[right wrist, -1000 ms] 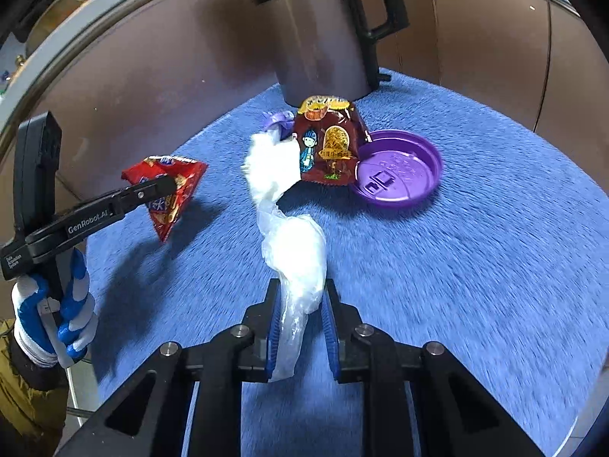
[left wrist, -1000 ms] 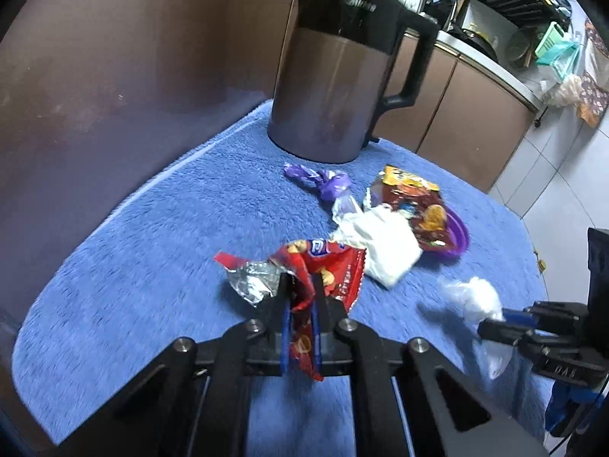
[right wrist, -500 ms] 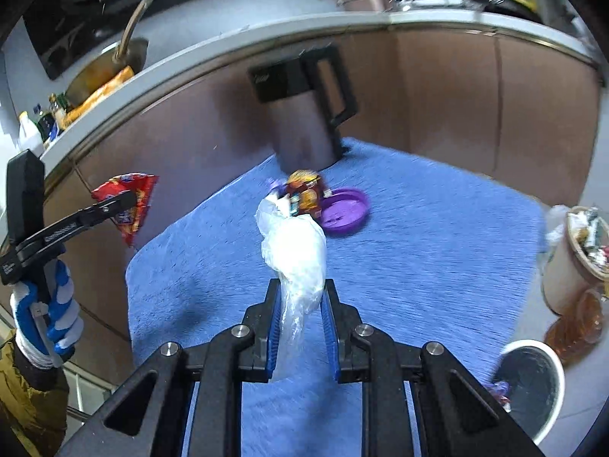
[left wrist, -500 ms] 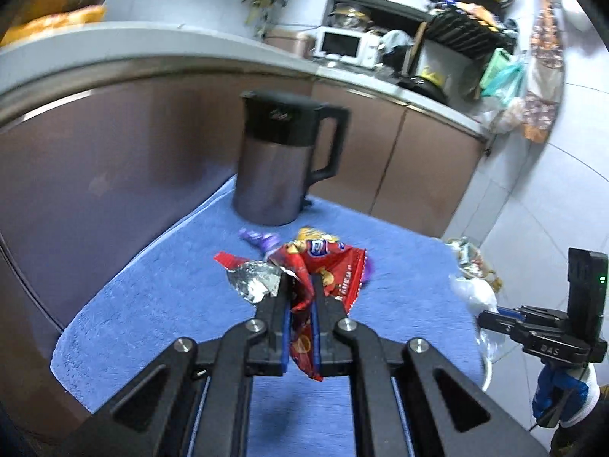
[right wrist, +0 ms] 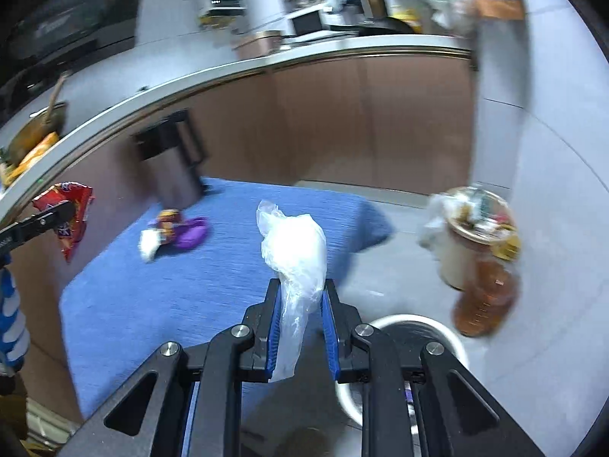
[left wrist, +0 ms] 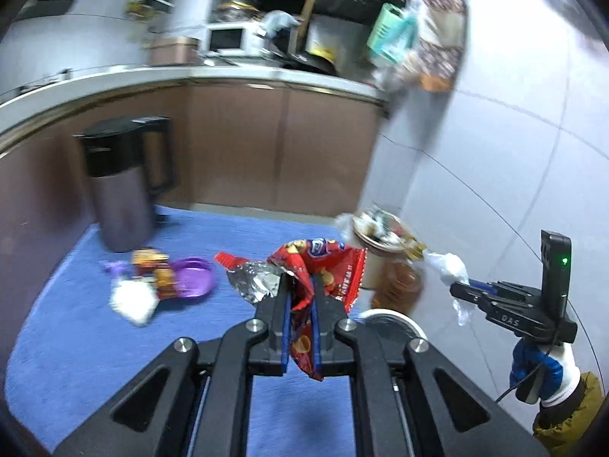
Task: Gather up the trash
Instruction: 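Carry both bags over the bin and open both tools to drop them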
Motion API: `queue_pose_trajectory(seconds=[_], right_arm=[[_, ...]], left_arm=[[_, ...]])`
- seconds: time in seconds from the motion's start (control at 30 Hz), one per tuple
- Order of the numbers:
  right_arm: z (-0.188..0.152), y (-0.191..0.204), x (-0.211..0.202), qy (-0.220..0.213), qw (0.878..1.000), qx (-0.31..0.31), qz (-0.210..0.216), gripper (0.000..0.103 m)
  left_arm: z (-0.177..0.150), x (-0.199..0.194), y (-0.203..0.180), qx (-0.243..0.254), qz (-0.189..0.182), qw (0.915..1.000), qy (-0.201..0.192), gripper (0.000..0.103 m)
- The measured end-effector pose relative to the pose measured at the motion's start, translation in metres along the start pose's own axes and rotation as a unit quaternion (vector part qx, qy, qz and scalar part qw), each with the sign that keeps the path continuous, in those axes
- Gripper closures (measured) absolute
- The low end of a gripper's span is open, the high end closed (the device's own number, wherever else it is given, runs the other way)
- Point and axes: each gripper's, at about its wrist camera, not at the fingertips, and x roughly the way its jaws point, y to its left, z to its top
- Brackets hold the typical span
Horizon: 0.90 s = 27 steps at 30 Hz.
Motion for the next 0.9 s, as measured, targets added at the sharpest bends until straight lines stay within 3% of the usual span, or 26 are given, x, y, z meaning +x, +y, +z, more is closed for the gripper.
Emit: queue_pose_trajectory(seconds=[0.2,0.53,0.6,0.67,0.7,0.9], right_arm=[[-0.034,-0.070,0.011,0.031,0.997,0.050,-0.047,0.083],[-0.073,-0.136,0.066,0.090,0.987,0.117,-0.067,0.082],[-0.079,-0.146,0.076,0.101,0.984,0.125,-0.074,0.081],[-0.086,-0.155,0.083,0.111,0.982,0.131,-0.079,0.075],[-0.088,-0.159,0.086,0.114,0.981,0.134,-0.081,0.069],[-0.096,-0.171,0.087,0.118,0.978,0.145,-0.095,0.060]], left_arm=[[-0.003,0.088,-0.076,0.034,-0.046,0.9964,0.063,0.095],[-0.028,0.206,-0.156,0.083,-0.057,0.9852,0.139,0.092],[-0.032,0.223,-0.167,0.090,-0.065,0.9825,0.150,0.085],[-0.034,0.234,-0.171,0.089,-0.070,0.9817,0.153,0.055],[-0.034,0.236,-0.172,0.089,-0.070,0.9821,0.151,0.050],[-0.036,0.240,-0.175,0.092,-0.070,0.9820,0.149,0.047]])
